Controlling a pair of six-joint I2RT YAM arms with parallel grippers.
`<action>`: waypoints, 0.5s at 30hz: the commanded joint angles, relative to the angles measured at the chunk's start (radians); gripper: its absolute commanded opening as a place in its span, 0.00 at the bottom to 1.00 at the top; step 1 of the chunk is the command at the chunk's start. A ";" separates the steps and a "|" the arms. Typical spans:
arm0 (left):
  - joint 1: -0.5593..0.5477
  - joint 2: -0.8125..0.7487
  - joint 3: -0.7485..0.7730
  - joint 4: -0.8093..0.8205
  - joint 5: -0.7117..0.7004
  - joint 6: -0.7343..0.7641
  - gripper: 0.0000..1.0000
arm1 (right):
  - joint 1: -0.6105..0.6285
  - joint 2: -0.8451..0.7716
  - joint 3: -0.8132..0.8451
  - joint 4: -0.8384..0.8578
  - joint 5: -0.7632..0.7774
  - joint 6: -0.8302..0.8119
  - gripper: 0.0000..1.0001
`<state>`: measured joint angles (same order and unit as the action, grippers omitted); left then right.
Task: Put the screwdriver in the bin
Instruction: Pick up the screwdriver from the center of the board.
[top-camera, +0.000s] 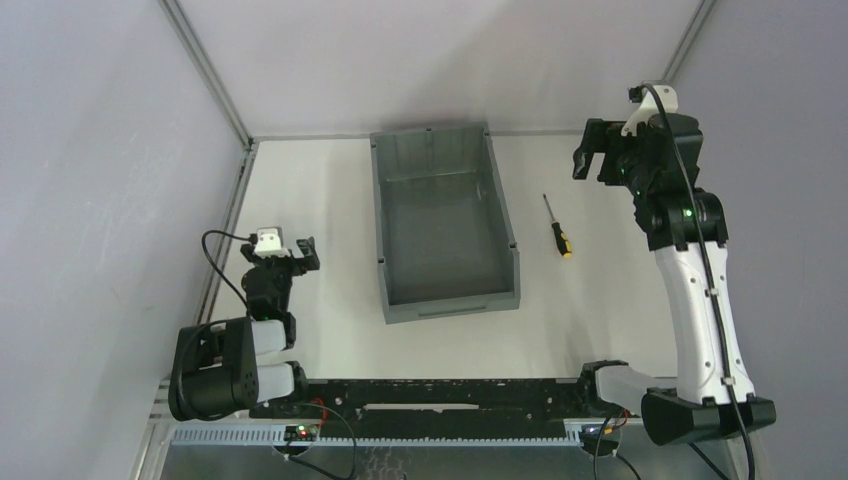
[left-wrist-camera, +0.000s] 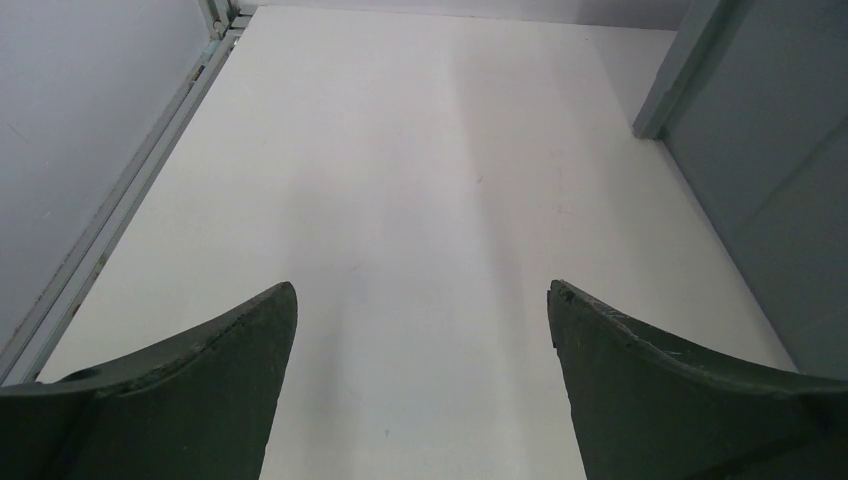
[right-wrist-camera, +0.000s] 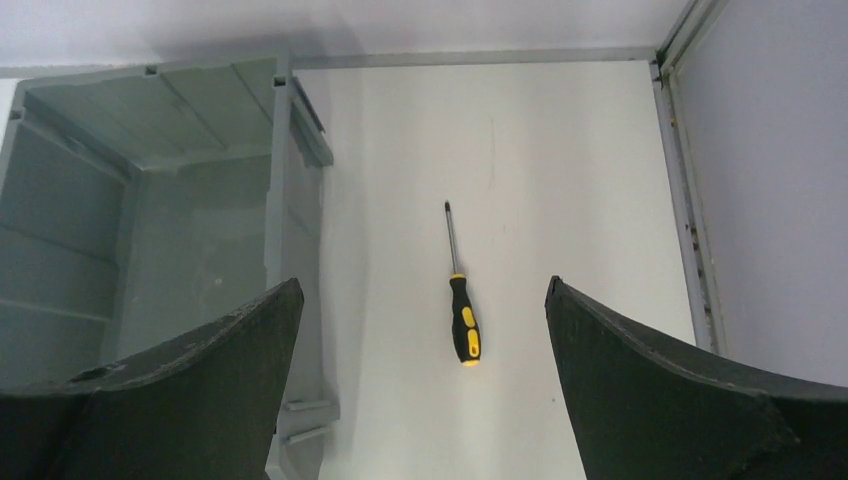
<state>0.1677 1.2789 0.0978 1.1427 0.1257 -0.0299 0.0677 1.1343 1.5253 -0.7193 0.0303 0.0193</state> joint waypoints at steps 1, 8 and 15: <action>-0.005 -0.012 0.039 0.041 -0.006 -0.011 1.00 | 0.000 0.067 0.075 -0.055 0.020 -0.018 0.99; -0.004 -0.012 0.039 0.041 -0.006 -0.012 1.00 | -0.003 0.206 0.138 -0.131 0.016 -0.005 0.99; -0.004 -0.012 0.039 0.041 -0.006 -0.013 1.00 | -0.006 0.336 0.161 -0.180 0.008 0.015 0.98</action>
<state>0.1677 1.2789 0.0978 1.1427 0.1257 -0.0299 0.0669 1.4292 1.6474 -0.8543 0.0395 0.0238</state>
